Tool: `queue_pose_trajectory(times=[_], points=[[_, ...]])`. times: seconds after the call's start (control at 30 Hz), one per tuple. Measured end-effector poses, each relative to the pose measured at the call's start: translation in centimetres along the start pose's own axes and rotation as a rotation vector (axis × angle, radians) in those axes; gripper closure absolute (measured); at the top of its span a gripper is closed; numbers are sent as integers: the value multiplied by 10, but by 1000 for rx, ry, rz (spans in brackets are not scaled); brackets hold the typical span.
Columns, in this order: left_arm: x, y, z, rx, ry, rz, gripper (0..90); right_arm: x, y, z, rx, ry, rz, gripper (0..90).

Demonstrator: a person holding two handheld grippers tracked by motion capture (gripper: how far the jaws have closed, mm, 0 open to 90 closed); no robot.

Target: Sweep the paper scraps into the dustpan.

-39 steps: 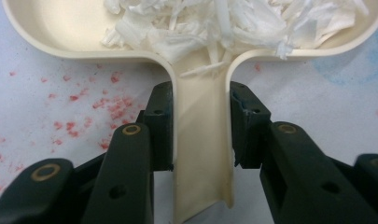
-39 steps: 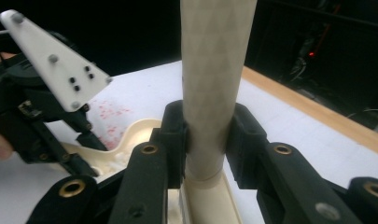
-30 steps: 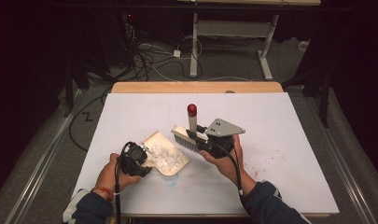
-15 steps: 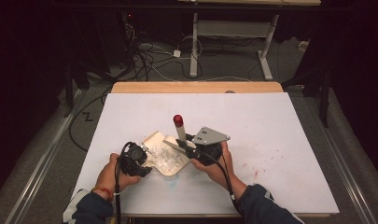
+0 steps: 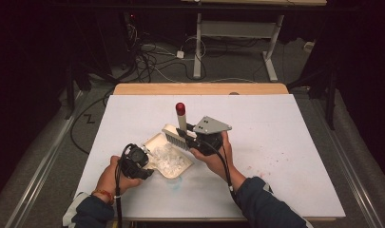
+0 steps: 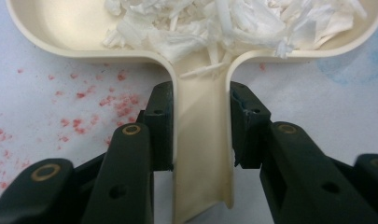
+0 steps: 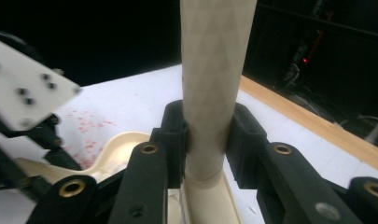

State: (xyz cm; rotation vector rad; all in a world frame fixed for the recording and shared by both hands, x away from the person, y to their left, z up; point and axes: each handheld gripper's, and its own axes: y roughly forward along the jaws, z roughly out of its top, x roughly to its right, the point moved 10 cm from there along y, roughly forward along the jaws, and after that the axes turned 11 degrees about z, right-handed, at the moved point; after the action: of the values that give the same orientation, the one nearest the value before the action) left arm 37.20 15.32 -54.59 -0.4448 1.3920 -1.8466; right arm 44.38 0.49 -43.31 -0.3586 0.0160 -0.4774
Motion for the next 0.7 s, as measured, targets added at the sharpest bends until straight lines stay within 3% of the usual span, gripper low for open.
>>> queue_pose_trajectory(times=[0.1, 0.2, 0.4, 0.53, 0.63, 0.7], points=[[0, 0, 0, 4, -4, 2, 635, 9, 5, -6, -15, 10, -24, 714], [-1, 0, 0, 2, 0, 5, 634, 10, 11, -13, -39, 20, -16, 714], [-1, 0, 0, 2, -4, 3, 635, -9, 19, -14, -43, -4, 41, 714], [-1, 0, -1, 2, -7, 3, 634, -13, 14, -7, -14, -4, 55, 714], [-1, 1, -2, -1, -9, 4, 635, -10, 6, -3, -12, -18, 30, 714], [-1, 1, -2, -2, -10, 4, 635, -7, 0, -1, -1, -2, 33, 714]])
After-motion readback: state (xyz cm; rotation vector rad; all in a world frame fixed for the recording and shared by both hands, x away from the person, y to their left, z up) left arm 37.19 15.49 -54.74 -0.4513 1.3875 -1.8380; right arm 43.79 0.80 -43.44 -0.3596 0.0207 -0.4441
